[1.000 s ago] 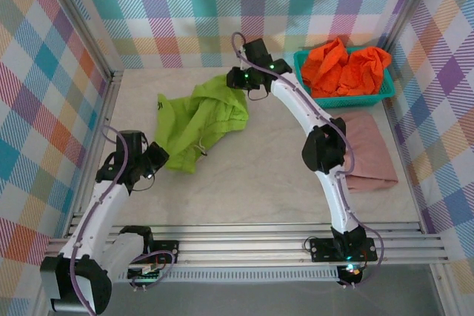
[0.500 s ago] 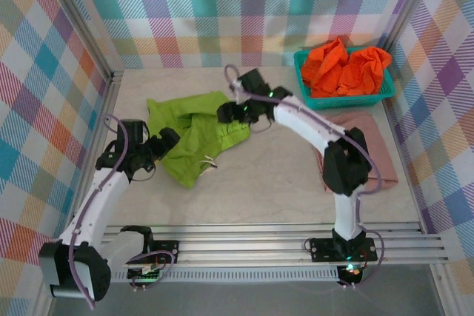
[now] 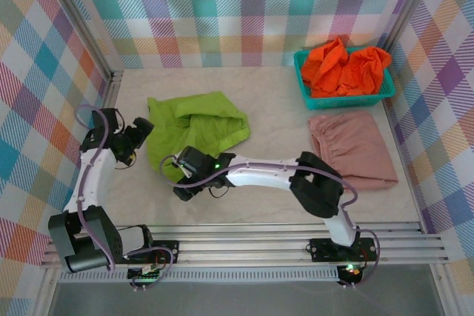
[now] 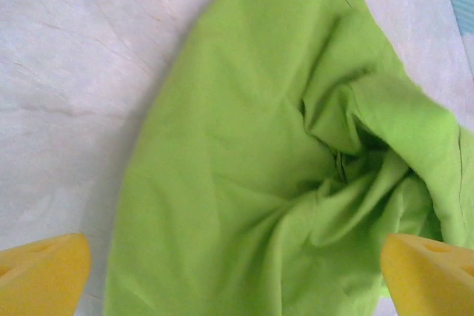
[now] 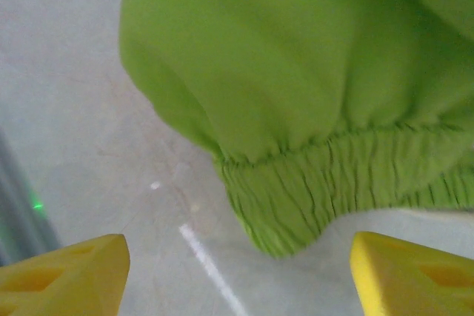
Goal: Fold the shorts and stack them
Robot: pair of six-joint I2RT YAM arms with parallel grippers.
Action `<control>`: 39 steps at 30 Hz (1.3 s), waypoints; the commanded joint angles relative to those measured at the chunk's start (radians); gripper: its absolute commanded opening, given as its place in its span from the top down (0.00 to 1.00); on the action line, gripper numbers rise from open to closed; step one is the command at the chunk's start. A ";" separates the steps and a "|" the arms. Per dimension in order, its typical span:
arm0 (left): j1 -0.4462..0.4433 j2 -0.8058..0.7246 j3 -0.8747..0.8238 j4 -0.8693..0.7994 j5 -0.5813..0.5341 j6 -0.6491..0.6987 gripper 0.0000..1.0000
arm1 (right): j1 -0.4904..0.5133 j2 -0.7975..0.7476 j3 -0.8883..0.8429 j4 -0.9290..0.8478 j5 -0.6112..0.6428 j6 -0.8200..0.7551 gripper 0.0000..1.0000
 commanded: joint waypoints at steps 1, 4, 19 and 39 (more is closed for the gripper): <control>0.080 0.014 0.031 0.000 0.052 0.013 0.00 | 0.016 0.042 0.072 -0.049 0.111 -0.087 0.22; 0.119 0.017 0.030 0.012 0.074 0.008 0.00 | 0.039 0.090 0.112 -0.081 0.146 -0.112 0.19; 0.135 0.015 0.020 0.054 0.109 0.007 0.00 | 0.039 0.182 0.185 -0.238 0.386 -0.139 0.77; -0.050 0.218 0.012 0.141 0.058 0.007 0.11 | -0.306 -0.267 -0.246 -0.372 0.291 -0.128 1.00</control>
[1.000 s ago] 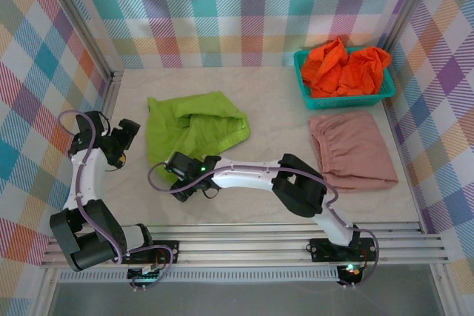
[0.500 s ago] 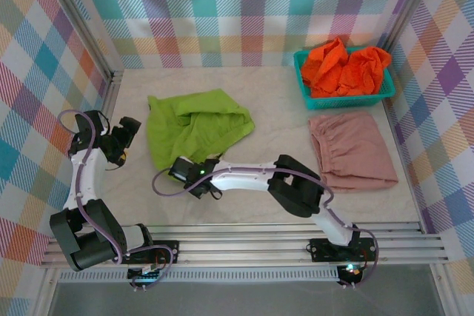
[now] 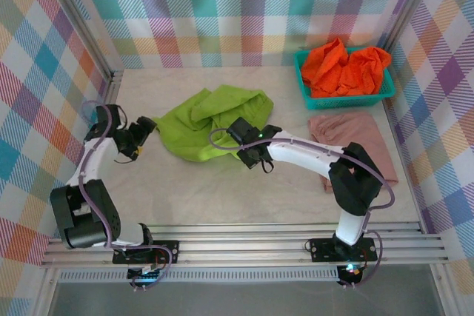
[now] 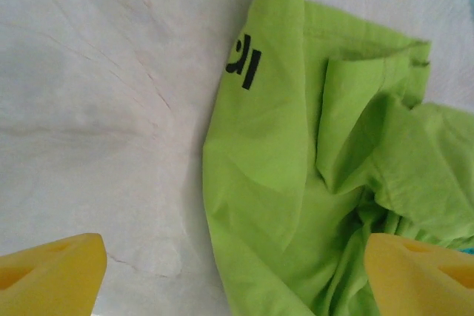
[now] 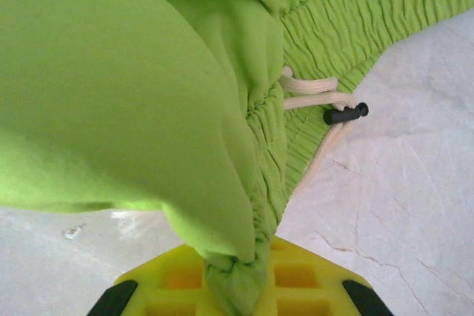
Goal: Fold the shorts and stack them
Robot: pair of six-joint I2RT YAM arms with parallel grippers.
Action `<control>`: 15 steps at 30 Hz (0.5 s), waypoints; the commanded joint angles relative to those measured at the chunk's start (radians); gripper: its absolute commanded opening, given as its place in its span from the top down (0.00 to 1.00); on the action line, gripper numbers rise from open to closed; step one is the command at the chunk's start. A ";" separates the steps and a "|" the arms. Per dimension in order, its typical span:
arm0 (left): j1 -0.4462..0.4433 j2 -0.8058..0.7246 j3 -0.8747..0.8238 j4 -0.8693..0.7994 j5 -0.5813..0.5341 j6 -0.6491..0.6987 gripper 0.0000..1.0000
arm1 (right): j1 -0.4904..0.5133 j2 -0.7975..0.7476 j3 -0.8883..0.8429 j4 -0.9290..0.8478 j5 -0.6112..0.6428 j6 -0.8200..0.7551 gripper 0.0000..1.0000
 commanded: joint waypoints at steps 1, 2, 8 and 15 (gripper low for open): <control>-0.021 0.054 -0.013 0.063 -0.029 0.007 0.12 | 0.000 0.015 -0.010 -0.061 -0.027 0.038 1.00; -0.026 0.080 -0.005 0.070 -0.032 0.014 0.12 | 0.000 0.018 -0.010 -0.060 -0.029 0.042 1.00; -0.042 0.230 0.097 0.110 -0.021 0.049 0.15 | -0.004 0.018 -0.018 -0.049 -0.036 0.047 1.00; -0.046 0.385 0.245 0.115 -0.043 0.071 0.24 | -0.007 0.015 -0.028 -0.043 -0.039 0.037 1.00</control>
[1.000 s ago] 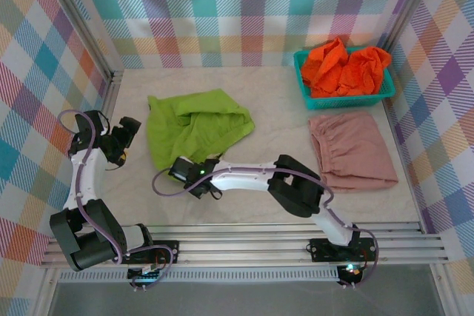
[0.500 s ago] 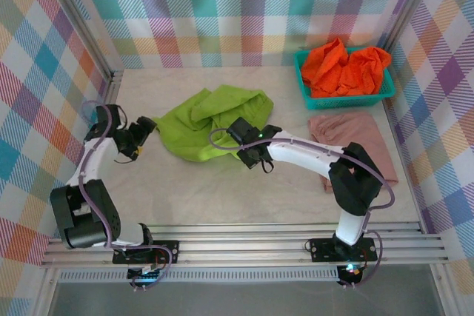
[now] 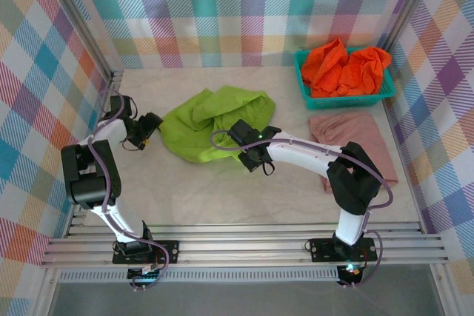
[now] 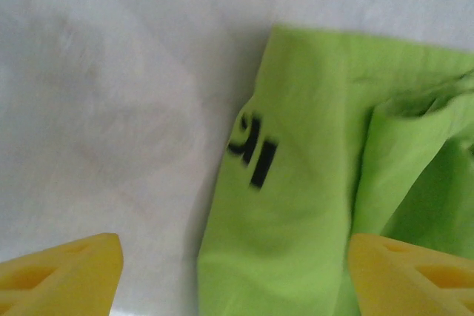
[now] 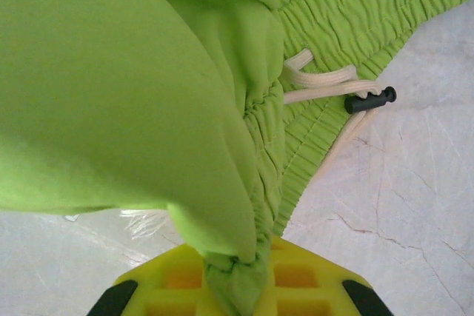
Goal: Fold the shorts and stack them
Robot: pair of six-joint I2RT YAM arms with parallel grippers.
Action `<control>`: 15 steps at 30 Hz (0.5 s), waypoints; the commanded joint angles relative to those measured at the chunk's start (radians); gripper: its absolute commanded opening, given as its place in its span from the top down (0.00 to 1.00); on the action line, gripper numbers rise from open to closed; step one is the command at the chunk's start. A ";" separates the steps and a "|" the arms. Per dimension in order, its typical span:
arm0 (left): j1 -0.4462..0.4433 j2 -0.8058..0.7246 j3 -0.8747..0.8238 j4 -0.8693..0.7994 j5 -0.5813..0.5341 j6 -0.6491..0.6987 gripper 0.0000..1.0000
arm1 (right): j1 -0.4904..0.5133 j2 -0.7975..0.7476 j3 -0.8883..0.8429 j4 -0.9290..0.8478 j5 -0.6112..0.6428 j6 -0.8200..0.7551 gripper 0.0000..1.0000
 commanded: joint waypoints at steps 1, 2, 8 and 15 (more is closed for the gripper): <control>-0.009 0.071 0.082 0.017 -0.010 0.034 0.28 | -0.005 0.008 -0.015 -0.022 -0.013 0.007 1.00; -0.008 0.096 0.105 0.012 -0.009 0.037 0.32 | -0.007 0.007 -0.017 -0.022 -0.014 0.005 1.00; -0.012 0.210 0.196 -0.032 0.008 0.045 0.50 | -0.014 0.003 -0.024 -0.017 -0.019 0.007 1.00; -0.022 0.246 0.287 -0.104 0.002 0.067 0.94 | -0.026 -0.011 -0.020 -0.015 -0.034 0.013 1.00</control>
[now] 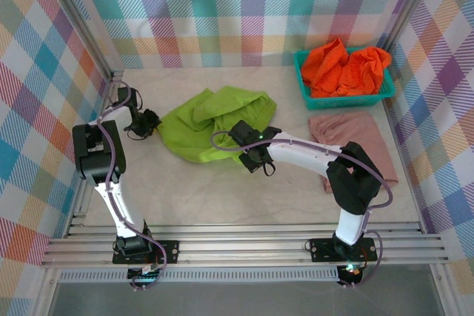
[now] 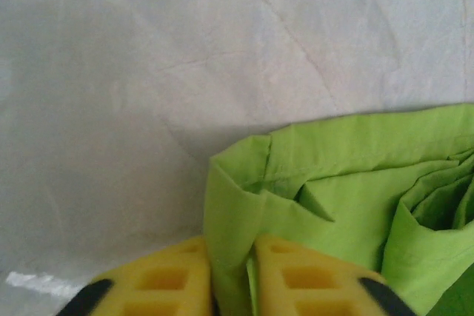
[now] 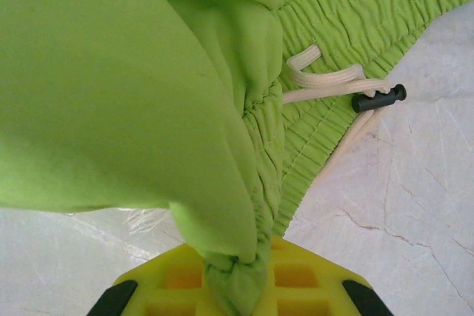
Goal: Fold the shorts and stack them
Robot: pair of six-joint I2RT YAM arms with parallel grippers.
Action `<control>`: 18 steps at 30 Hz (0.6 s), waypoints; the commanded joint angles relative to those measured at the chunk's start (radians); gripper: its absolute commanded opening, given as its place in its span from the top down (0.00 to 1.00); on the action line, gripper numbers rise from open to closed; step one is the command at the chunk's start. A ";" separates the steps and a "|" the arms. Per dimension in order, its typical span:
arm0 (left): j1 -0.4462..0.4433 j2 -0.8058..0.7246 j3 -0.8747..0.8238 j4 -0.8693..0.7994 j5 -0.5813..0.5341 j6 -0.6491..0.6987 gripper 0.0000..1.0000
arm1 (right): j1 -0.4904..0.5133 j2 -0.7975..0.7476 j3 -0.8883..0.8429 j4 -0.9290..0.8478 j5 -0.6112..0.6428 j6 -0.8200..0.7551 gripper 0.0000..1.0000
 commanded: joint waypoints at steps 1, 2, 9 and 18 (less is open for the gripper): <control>-0.005 -0.022 0.072 -0.077 -0.006 0.031 0.99 | -0.021 -0.018 -0.008 -0.020 -0.018 0.013 1.00; -0.005 -0.051 0.085 -0.103 -0.028 0.043 1.00 | -0.031 -0.028 -0.007 -0.025 -0.018 0.016 1.00; -0.005 -0.245 0.247 -0.410 -0.153 0.183 1.00 | -0.134 -0.134 -0.017 -0.045 -0.011 -0.025 1.00; -0.006 -0.408 0.209 -0.490 -0.103 0.232 0.36 | -0.199 -0.207 -0.021 -0.094 0.025 -0.074 1.00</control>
